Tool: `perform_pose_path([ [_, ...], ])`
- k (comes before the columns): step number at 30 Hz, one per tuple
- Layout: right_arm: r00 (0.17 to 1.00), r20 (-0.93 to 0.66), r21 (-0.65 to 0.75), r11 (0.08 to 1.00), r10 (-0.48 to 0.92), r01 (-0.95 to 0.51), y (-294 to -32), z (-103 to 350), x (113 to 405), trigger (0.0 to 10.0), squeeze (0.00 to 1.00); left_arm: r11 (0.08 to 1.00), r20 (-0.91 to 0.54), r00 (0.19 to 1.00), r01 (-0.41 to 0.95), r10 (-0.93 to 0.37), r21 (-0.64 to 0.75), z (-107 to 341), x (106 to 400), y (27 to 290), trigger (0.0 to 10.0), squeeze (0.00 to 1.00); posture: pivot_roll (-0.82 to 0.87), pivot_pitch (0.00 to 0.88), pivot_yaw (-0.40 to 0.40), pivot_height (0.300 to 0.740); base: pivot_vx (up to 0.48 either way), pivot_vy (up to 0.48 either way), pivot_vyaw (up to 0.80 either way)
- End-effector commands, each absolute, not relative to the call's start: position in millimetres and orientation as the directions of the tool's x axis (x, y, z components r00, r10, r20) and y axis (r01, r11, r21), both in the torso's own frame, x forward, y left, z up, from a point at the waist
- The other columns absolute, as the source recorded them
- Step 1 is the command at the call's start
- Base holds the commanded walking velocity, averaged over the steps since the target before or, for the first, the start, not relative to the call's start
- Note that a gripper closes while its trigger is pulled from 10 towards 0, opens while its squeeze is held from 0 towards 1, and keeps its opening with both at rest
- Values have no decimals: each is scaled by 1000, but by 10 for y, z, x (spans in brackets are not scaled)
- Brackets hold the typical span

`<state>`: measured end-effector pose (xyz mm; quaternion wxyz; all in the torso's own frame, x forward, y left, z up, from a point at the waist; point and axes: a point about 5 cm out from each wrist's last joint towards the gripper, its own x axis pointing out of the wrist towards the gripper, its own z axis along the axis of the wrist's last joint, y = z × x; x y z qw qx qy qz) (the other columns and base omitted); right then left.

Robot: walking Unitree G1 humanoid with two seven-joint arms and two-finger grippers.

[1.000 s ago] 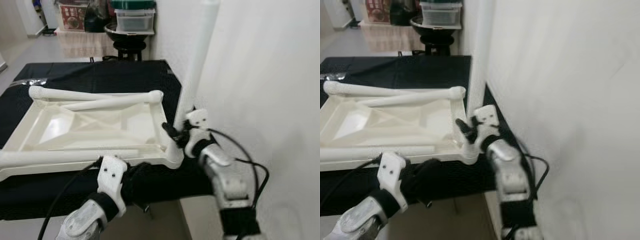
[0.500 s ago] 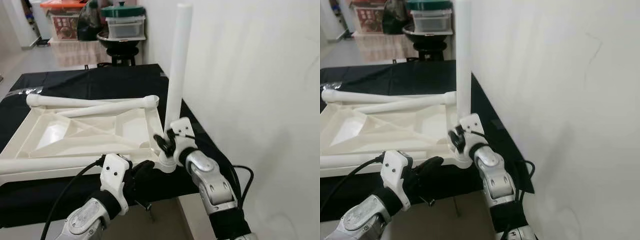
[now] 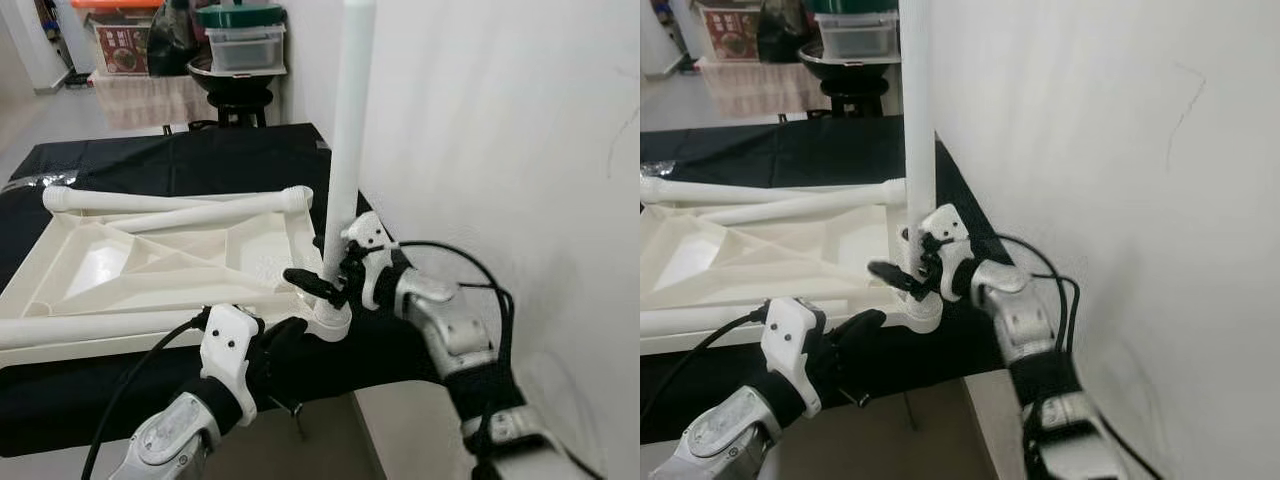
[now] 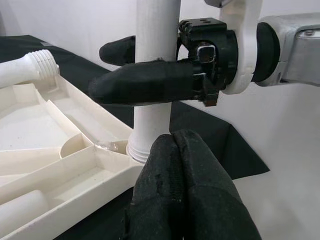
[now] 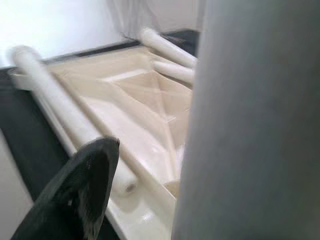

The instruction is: Building children table

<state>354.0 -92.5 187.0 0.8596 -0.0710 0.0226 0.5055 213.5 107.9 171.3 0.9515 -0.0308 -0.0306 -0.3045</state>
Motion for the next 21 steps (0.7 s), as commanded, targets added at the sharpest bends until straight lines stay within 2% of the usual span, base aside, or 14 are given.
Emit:
perform_pose_path([
  [1,418,-136,-67,413,898,-908,-916,1833,3563,5961,0,816,67,816,577,-574,-41,1678,2134,1069,10000,0,-23,36,-68,740,0,0,0],
  [2,407,-130,-50,404,904,-913,-947,1835,3576,0,0,816,67,817,576,-573,-41,1677,2132,1069,10000,0,-12,33,-73,740,0,0,0],
  [10,421,-128,-9,423,898,-906,-1122,1799,3642,0,0,818,66,819,573,-570,-41,1673,2121,1065,10000,0,-9,35,-76,740,0,0,0],
  [14,501,-155,-19,504,852,-863,-1232,1724,3632,0,0,819,66,819,573,-570,-42,1674,2112,1066,10000,0,-12,42,-83,740,0,0,0],
  [16,501,-155,-19,504,852,-863,-1232,1724,3632,0,0,819,66,819,573,-570,-42,1674,2112,1066,10000,0,-12,42,-83,740,0,0,0],
  [17,551,-181,-13,558,815,-830,-1250,1648,3611,0,0,818,66,819,573,-570,-42,1677,2107,1068,10000,0,-14,46,-86,740,0,0,0],
  [18,651,-225,-2,668,724,-744,-1222,1516,3584,0,0,818,66,818,574,-571,-42,1679,2101,1071,10000,0,-13,51,-89,740,0,0,0],
  [19,651,-225,-2,668,724,-744,-1222,1516,3584,0,0,818,66,818,574,-571,-42,1679,2101,1071,10000,0,-13,51,-89,740,0,0,0],
  [20,856,-235,52,885,461,-462,-1165,1367,3493,0,0,817,65,818,575,-572,-41,1679,2095,1075,10000,0,-16,54,-102,740,0,0,0],
  [21,935,-282,87,976,216,-199,-1208,1264,3376,0,0,817,64,818,575,-572,-41,1680,2091,1076,10000,0,-12,54,-102,740,0,0,0],
])
